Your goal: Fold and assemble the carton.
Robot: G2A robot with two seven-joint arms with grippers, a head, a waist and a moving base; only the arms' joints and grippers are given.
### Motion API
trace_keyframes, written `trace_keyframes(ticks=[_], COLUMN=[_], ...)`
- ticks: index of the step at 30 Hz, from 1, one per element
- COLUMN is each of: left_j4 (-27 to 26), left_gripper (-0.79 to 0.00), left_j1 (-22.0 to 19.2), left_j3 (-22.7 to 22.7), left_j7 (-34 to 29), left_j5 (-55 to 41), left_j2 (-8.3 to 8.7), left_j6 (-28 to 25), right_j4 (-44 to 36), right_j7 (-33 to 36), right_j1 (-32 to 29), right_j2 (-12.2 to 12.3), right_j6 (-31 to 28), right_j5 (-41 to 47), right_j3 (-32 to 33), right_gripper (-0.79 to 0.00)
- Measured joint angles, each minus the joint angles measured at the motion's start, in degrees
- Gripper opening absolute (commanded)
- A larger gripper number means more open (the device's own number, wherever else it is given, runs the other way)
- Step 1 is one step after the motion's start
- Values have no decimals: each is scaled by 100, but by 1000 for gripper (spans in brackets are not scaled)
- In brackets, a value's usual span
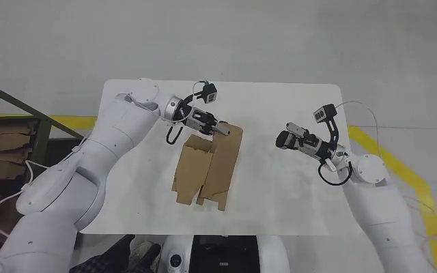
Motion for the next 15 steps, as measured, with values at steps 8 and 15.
trace_keyframes(ticks=[8, 15], left_j4=[-215, -472], left_gripper=[-785, -785], left_j1=[191, 340], left_j3=[-105, -249], left_j7=[140, 244], left_j5=[5, 312], left_j2=[36, 82], left_j6=[166, 219], right_j4=[-41, 331], right_j7=[154, 442], right_j1=[48, 350], right_j2=[-40, -169], right_j6=[115, -40], right_j5=[-199, -26], right_j3=[-310, -858], right_gripper=[0, 0])
